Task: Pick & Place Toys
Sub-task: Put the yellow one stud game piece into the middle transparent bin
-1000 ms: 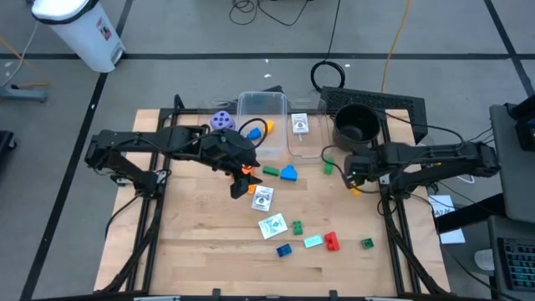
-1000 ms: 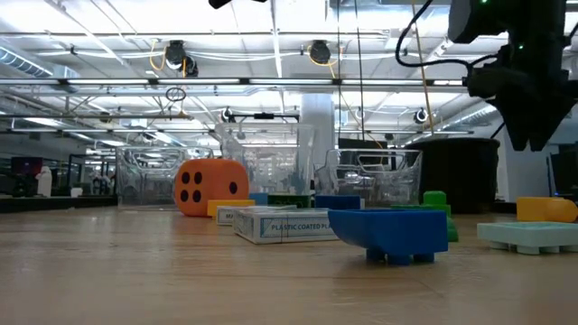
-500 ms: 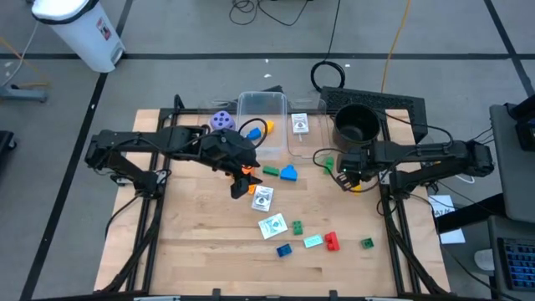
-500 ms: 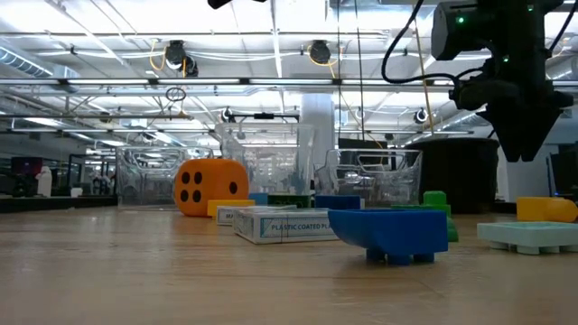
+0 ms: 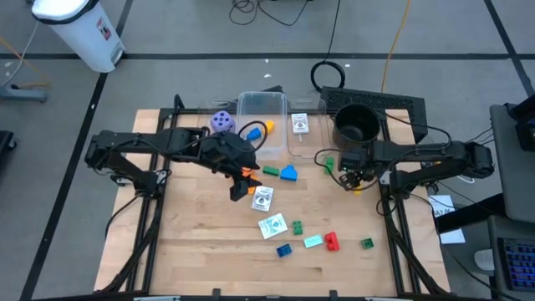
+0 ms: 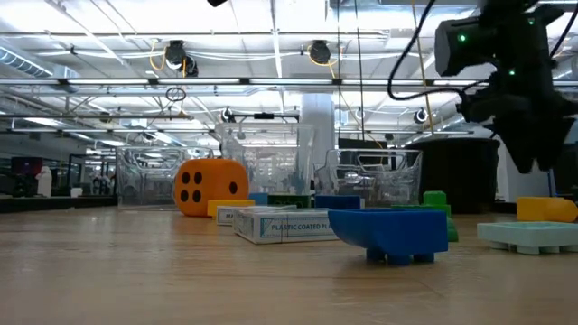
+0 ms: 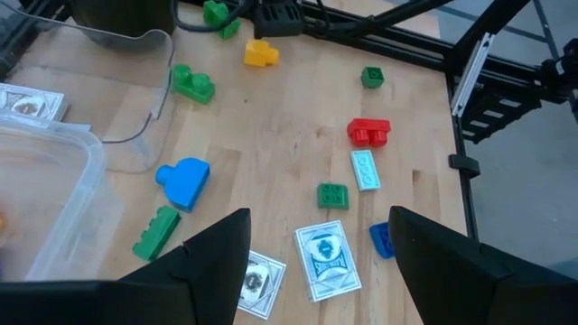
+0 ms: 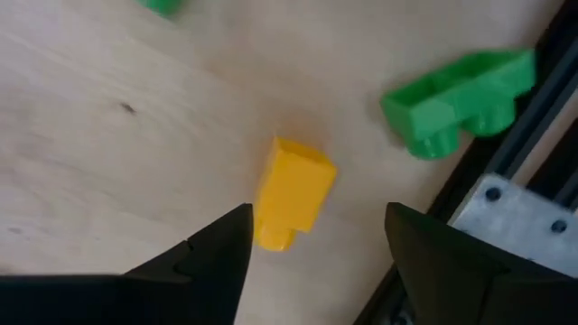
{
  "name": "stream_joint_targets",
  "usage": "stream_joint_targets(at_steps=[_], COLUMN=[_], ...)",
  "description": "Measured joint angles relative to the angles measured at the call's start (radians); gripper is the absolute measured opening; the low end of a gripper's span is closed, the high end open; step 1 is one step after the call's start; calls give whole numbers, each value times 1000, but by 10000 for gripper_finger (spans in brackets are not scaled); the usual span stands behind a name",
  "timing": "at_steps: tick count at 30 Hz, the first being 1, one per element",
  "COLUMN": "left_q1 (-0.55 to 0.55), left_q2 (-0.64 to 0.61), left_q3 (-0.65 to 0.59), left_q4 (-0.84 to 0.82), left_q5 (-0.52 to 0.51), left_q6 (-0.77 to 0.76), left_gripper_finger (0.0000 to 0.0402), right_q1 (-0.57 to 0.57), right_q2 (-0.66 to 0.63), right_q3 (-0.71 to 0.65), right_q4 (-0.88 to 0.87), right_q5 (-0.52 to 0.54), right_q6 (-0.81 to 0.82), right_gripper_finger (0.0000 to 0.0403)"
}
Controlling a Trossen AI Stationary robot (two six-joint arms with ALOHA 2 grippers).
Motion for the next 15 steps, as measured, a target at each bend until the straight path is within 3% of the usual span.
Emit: stream_joint_targets(at_steps=[8, 15], left_q1=[0, 2], left_q2=[0, 0], left_q3=[0, 0], left_q4=[0, 0], left_q5=[0, 0], left_q6=[5, 23], left_gripper_finger=[269, 269], right_q1=[-3, -3], right_q2=[0, 0], right_q3=[-86, -133], right_q4=[86, 189], right_q5=[-53, -60], right_q6=[22, 52], right_gripper_finger=[287, 287])
